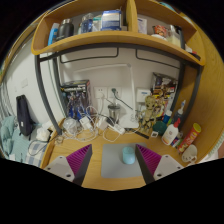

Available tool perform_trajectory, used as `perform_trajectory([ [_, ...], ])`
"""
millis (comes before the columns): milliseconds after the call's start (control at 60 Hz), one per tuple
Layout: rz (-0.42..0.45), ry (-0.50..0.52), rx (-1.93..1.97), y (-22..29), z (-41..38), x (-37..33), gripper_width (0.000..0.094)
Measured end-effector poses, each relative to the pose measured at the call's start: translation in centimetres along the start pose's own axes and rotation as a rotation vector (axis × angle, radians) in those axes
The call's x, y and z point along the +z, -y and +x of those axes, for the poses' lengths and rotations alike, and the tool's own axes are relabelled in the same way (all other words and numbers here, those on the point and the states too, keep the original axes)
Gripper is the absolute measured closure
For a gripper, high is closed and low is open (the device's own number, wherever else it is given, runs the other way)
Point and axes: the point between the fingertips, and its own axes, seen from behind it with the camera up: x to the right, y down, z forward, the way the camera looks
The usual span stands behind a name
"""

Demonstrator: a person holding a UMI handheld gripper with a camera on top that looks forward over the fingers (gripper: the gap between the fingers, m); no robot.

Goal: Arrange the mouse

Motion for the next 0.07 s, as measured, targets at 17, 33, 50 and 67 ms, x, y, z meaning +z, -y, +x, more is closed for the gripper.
perform_trajectory([
  [17, -0.001, 0.002, 0.002, -0.06, -0.13, 0.00, 0.0069],
  [33, -0.001, 0.004, 0.006, -0.14, -0.27, 0.00, 0.0068],
  [50, -0.001, 0.006, 0.011, -0.20, -0.37, 0.01, 0.0068],
  [67, -0.001, 0.009, 0.016, -0.25, -0.48, 0.02, 0.0069],
])
